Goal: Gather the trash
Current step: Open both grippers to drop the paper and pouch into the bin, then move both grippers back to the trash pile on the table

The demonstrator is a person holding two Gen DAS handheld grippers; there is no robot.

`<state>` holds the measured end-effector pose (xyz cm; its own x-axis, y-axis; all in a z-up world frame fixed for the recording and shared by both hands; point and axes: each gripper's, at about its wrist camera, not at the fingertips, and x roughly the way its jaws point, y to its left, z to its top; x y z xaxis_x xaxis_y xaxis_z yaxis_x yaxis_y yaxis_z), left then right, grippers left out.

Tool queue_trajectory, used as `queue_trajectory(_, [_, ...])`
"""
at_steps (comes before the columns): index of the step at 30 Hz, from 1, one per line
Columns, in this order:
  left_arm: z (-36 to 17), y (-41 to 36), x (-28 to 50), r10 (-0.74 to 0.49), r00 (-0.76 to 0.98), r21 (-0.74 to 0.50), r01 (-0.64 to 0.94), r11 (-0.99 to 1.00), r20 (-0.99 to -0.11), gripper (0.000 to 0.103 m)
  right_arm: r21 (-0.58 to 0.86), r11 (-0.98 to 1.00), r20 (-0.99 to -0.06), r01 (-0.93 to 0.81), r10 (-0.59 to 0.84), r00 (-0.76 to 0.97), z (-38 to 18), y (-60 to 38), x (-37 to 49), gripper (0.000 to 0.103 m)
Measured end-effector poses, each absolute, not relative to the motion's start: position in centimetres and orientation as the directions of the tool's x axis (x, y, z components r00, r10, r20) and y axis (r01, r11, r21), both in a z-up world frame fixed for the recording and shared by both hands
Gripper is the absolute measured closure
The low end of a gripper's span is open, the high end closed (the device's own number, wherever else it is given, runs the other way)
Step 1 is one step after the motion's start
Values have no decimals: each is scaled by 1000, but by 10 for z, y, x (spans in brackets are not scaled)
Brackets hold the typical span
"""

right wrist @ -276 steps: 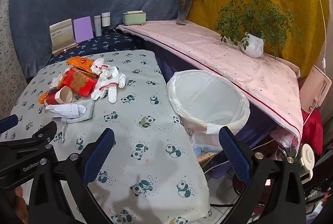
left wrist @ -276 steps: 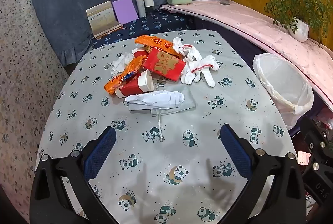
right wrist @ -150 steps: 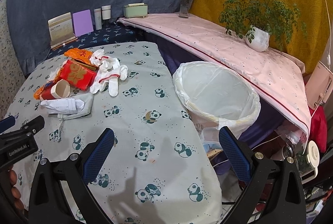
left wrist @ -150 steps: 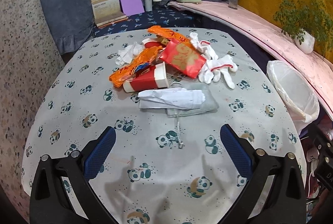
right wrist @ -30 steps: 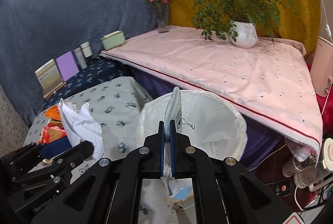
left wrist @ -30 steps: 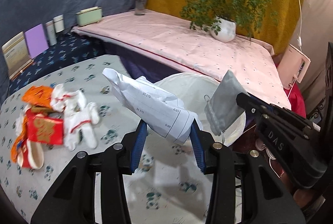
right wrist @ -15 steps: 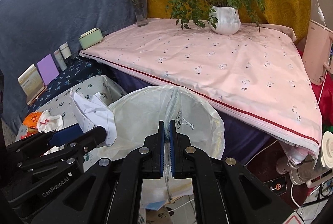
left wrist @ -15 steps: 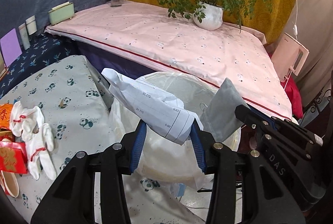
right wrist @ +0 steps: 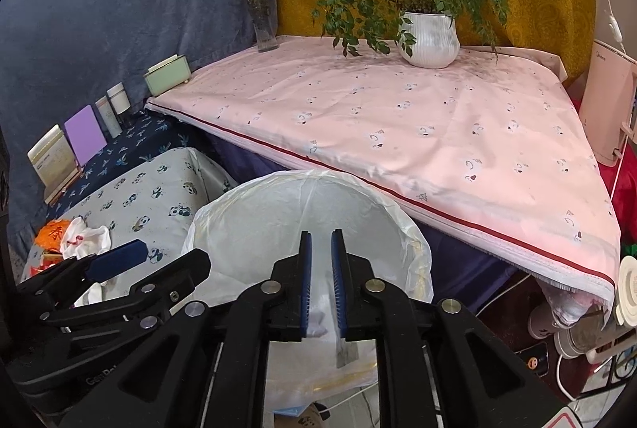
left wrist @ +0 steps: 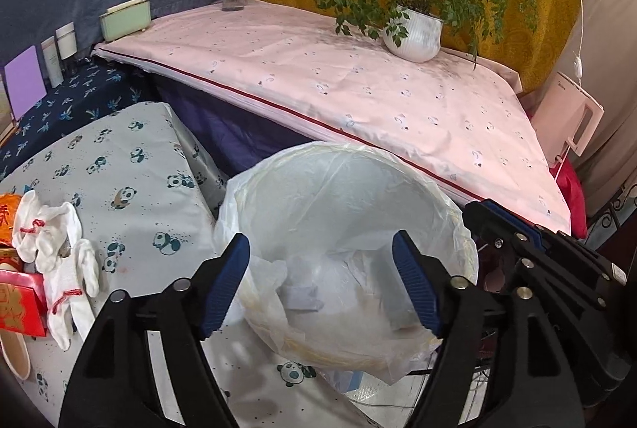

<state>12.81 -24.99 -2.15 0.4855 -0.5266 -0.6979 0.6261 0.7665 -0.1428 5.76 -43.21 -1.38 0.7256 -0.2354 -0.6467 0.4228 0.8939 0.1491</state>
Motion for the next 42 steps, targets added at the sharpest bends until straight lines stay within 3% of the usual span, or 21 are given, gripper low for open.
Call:
queue_trajectory(25, [4,-126,122,-413,629,-128,448,885,-658,27,114,947,-604,302,-175,777,23,-348,52,73])
queue_trajectory(42, [-1,5,121,-242,709,-75,259,963,-662,17,110,985,-599,136,-43,799,37,-247,58,49])
